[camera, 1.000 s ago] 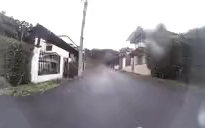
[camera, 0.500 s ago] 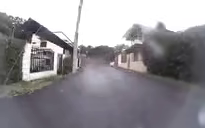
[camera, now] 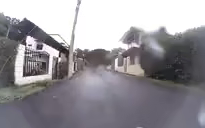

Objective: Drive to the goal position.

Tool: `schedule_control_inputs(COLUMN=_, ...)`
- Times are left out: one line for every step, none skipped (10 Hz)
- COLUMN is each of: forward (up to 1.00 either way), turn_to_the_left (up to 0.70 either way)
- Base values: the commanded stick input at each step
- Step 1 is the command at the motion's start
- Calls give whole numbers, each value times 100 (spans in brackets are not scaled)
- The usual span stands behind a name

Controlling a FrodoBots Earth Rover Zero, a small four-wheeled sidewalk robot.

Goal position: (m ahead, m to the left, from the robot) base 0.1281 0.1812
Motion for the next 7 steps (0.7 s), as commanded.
schedule_control_inputs(forward=70, turn_to_the_left=0)
schedule_control_inputs(forward=70, turn_to_the_left=0)
schedule_control_inputs(forward=70, turn_to_the_left=0)
schedule_control_inputs(forward=70, turn_to_the_left=0)
schedule_control_inputs(forward=70, turn_to_the_left=0)
schedule_control_inputs(forward=70, turn_to_the_left=0)
schedule_control_inputs(forward=70, turn_to_the_left=0)
